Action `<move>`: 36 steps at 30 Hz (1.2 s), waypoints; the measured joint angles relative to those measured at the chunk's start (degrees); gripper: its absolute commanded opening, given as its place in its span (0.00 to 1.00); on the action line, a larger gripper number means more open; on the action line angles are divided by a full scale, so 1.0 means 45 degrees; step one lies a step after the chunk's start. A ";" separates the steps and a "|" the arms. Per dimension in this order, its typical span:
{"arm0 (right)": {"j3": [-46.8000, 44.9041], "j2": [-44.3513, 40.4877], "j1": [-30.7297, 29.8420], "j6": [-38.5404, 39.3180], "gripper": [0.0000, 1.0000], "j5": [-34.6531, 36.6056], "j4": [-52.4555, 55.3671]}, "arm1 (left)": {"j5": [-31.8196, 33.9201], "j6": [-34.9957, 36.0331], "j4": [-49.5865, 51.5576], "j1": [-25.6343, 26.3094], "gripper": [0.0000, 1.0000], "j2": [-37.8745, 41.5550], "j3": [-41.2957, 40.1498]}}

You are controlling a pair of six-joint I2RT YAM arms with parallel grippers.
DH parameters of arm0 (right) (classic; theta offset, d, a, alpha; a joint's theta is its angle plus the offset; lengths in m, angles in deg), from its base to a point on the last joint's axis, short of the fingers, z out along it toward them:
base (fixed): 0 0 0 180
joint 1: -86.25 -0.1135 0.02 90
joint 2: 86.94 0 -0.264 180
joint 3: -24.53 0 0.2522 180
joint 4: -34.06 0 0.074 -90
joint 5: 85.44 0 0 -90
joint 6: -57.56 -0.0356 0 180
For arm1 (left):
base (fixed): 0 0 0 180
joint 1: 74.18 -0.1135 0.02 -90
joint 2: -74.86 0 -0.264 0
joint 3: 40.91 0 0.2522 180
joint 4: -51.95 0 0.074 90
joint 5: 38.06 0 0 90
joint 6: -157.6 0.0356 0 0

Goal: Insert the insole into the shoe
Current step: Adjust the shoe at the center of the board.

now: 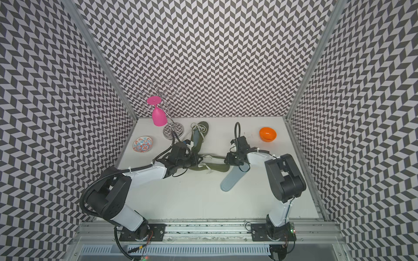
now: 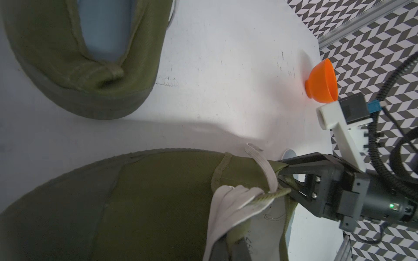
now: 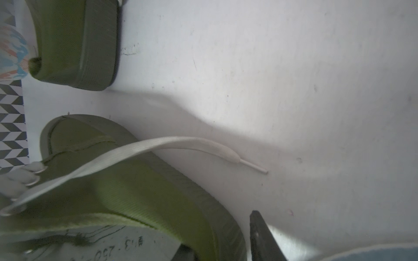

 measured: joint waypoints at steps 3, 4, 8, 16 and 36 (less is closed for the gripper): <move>-0.0180 -0.0005 0.0087 -0.0078 0.32 -0.0325 -0.0359 | -0.0471 -0.0087 -0.0209 -0.0209 0.00 0.0000 -0.0189; -0.0185 0.0000 0.0087 -0.0107 0.32 -0.0408 -0.0423 | -0.0641 -0.0102 -0.0253 -0.0330 0.00 0.0000 -0.0243; -0.0010 0.0000 0.0068 -0.0146 0.37 -0.0413 -0.0131 | -0.0544 0.0131 0.0180 -0.0272 0.00 -0.0010 0.0117; 0.1501 -0.0675 -0.0151 -0.0607 0.50 -0.0039 0.1418 | 0.1025 0.0559 0.1200 -0.0015 0.08 -0.0209 0.1375; -0.1141 -0.4143 -0.0010 -0.1370 0.53 0.1122 0.3322 | 0.2118 0.1214 0.2064 0.0452 0.37 -0.0466 0.1870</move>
